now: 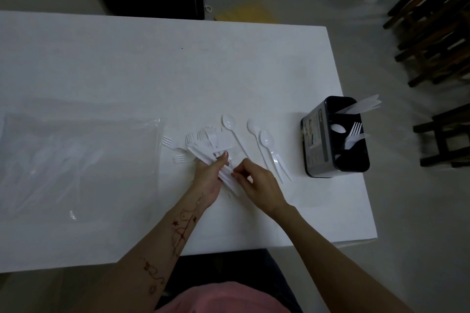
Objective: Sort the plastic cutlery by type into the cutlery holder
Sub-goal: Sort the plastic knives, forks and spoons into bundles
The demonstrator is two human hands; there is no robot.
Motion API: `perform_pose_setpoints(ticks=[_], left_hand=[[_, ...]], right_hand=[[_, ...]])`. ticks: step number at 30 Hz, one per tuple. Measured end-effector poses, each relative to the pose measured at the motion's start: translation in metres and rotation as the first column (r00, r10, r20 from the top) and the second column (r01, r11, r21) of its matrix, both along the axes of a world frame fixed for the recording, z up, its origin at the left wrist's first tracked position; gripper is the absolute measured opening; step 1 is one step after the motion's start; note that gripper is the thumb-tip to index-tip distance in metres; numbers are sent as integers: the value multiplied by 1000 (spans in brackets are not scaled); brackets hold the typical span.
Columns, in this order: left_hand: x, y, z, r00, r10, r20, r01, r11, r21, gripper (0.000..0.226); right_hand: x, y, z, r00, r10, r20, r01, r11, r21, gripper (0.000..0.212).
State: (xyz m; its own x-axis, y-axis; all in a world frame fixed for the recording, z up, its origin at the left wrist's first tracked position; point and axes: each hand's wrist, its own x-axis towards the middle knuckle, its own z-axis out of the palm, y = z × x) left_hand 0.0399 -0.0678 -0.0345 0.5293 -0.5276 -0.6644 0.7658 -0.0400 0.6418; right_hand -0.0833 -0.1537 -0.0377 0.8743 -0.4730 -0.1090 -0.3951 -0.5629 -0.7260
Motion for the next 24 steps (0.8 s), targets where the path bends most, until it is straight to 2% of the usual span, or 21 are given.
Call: perform_pose_setpoints(ticks=[3, 5, 7, 9, 13, 16, 18, 21, 24], left_hand=[[5, 1, 1, 998, 48, 31, -49, 999, 21, 35], [7, 4, 3, 994, 110, 21, -111, 992, 63, 35], [9, 8, 3, 993, 117, 6, -117, 990, 78, 35], [10, 14, 1, 995, 95, 10, -96, 992, 85, 37], [11, 20, -1, 995, 103, 6, -103, 989, 104, 37], [9, 22, 0, 994, 112, -4, -111, 987, 114, 31], [8, 22, 0, 994, 110, -11, -108, 988, 113, 28], [5, 24, -1, 995, 103, -6, -101, 987, 125, 23], [4, 29, -2, 996, 84, 16, -86, 984, 153, 27]], right_hand=[[10, -7, 2, 990, -125, -65, 123, 992, -28, 29], [17, -16, -3, 949, -300, -100, 289, 951, -111, 19], [25, -21, -9, 901, -387, -197, 363, 920, -145, 21], [33, -22, -15, 883, -386, -267, 356, 922, -153, 26], [41, -25, -20, 863, -421, -279, 391, 906, -159, 16], [28, -24, -19, 825, -508, -246, 500, 860, -99, 11], [13, -22, -19, 797, -562, -221, 551, 827, -113, 12], [-9, -18, -22, 772, -590, -238, 571, 807, -149, 10], [-16, -10, -22, 765, -605, -223, 586, 796, -151, 12]])
